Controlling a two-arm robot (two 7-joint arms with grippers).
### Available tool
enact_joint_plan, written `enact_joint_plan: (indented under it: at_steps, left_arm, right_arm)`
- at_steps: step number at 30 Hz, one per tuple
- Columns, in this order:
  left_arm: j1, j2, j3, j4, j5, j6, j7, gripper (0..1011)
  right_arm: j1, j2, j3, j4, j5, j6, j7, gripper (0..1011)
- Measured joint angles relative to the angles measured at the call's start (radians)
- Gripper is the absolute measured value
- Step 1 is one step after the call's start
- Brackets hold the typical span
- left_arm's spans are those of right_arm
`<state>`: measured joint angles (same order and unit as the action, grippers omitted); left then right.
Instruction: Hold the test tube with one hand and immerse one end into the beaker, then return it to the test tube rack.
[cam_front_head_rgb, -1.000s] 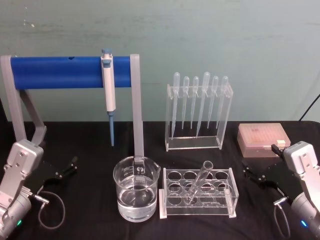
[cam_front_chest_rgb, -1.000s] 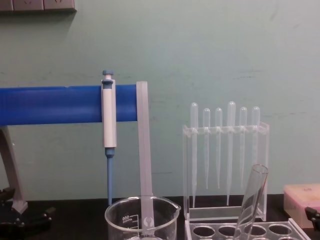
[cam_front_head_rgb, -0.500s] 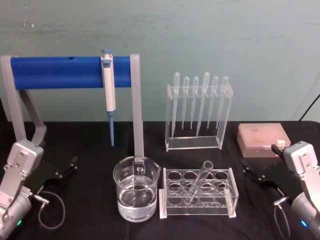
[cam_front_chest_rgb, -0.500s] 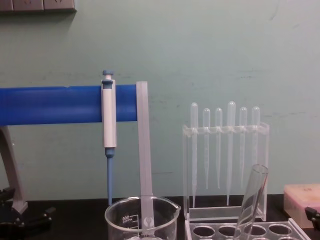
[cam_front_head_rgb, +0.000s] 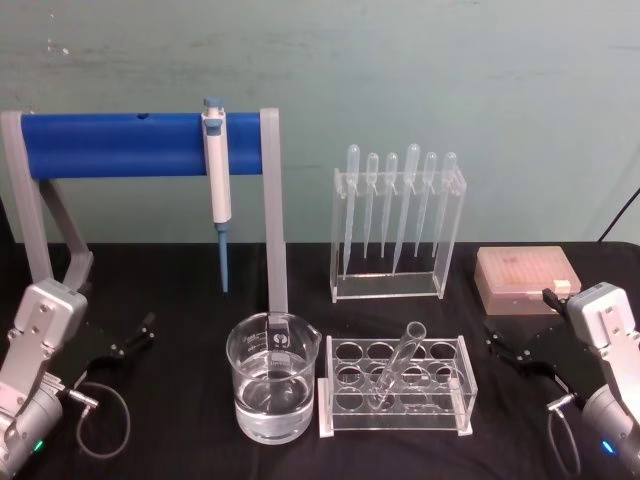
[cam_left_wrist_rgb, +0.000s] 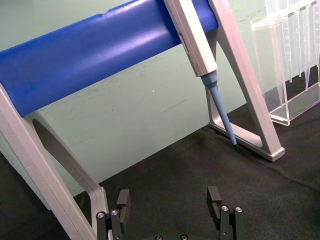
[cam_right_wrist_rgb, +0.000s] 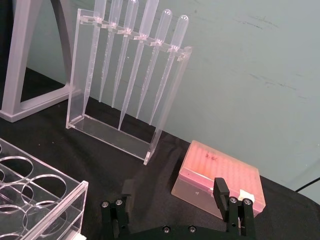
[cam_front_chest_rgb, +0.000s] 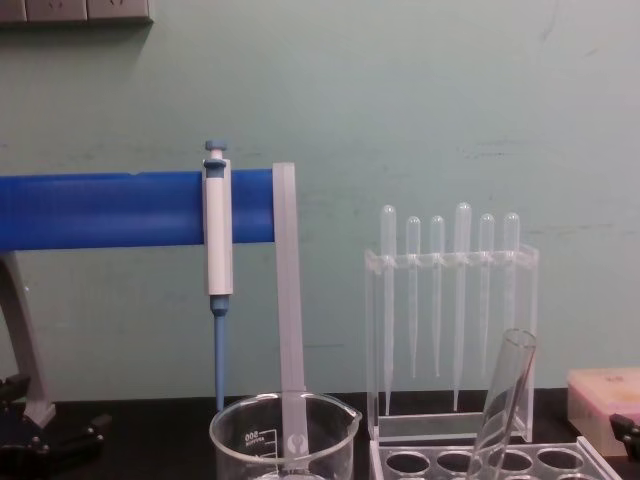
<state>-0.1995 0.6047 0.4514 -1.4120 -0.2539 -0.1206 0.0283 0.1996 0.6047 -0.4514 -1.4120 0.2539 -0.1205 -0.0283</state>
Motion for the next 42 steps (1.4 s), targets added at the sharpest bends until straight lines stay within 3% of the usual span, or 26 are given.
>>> enact_joint_plan:
  at_steps: [15,18,19,20,22,23,24,26,29,34,42]
  left_arm:
    - [0.0,0.0,0.0,0.0,0.0,0.0,0.0,1000]
    - [0.0,0.0,0.0,0.0,0.0,0.0,0.0,1000]
    - [0.0,0.0,0.0,0.0,0.0,0.0,0.0,1000]
    - [0.0,0.0,0.0,0.0,0.0,0.0,0.0,1000]
    - [0.0,0.0,0.0,0.0,0.0,0.0,0.0,1000]
    - [0.0,0.0,0.0,0.0,0.0,0.0,0.0,1000]
    - [0.0,0.0,0.0,0.0,0.0,0.0,0.0,1000]
    - [0.0,0.0,0.0,0.0,0.0,0.0,0.0,1000]
    - [0.0,0.0,0.0,0.0,0.0,0.0,0.0,1000]
    - [0.0,0.0,0.0,0.0,0.0,0.0,0.0,1000]
    - [0.0,0.0,0.0,0.0,0.0,0.0,0.0,1000]
  right_arm:
    - [-0.003,0.001,0.004,-0.003,0.0,-0.004,0.001,1000]
    - [-0.025,0.013,0.026,-0.031,0.003,-0.025,0.006,1000]
    - [-0.097,0.055,0.1,-0.129,0.041,-0.051,0.033,1000]
    - [-0.097,0.055,0.1,-0.129,0.041,-0.051,0.033,1000]
    - [-0.133,0.092,0.123,-0.17,0.11,-0.069,0.11,1000]
    - [-0.152,0.118,0.132,-0.188,0.151,-0.08,0.169,1000]
    - [-0.182,0.159,0.143,-0.214,0.228,-0.102,0.28,1000]
    - [-0.206,0.191,0.154,-0.233,0.287,-0.117,0.371,1000]
    - [-0.225,0.208,0.169,-0.247,0.32,-0.121,0.424,1000]
    - [-0.217,0.201,0.171,-0.247,0.334,-0.119,0.469,1000]
    - [-0.163,0.175,0.127,-0.21,0.329,-0.094,0.58,1000]
